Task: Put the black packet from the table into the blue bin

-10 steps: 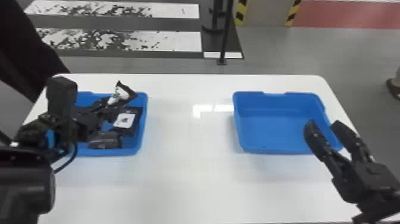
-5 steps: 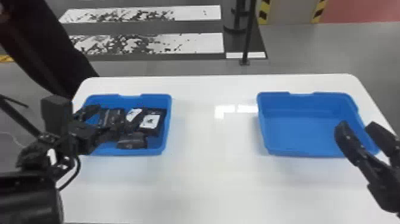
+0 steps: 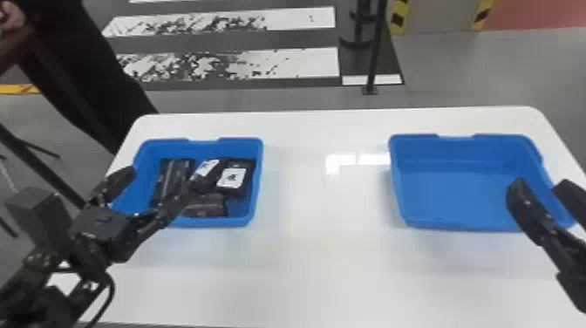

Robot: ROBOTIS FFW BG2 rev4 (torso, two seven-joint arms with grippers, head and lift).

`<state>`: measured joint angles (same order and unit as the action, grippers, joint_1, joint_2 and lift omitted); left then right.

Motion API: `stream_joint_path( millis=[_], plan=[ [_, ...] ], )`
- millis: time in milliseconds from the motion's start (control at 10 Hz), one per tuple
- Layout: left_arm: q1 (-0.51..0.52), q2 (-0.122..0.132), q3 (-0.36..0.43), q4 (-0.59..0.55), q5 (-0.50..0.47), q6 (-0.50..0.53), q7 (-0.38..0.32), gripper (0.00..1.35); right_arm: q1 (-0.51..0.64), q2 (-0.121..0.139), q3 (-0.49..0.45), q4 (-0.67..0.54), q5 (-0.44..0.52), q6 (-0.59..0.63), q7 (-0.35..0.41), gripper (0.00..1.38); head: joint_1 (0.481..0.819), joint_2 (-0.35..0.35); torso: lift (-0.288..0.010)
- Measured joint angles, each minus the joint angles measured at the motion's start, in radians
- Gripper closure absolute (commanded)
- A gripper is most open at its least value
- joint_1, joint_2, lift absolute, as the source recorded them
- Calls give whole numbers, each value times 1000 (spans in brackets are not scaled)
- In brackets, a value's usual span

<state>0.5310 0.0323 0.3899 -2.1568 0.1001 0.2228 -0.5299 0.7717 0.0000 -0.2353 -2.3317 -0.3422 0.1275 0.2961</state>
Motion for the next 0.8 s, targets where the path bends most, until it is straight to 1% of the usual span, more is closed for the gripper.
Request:
stream_joint_path(
  millis=[100, 200, 400, 600, 800],
  plan=[
    [68, -6, -13, -23, 87, -69, 46, 190, 1, 0, 0, 1, 0, 0, 0, 510, 695, 78, -110],
    [124, -11, -32, -40, 143, -144, 95, 190, 1, 0, 0, 1, 1, 0, 0, 510, 695, 72, -110],
    [203, -20, -61, -53, 193, -281, 190, 190, 4, 0, 0, -1, 0, 0, 0, 510, 695, 84, -110],
    [234, -21, -65, -53, 215, -336, 217, 190, 12, 0, 0, -5, -1, 0, 0, 510, 695, 95, -110],
    [234, -14, -73, -53, 227, -337, 218, 190, 16, 0, 0, -7, -2, 0, 0, 509, 695, 91, -110]
  ],
)
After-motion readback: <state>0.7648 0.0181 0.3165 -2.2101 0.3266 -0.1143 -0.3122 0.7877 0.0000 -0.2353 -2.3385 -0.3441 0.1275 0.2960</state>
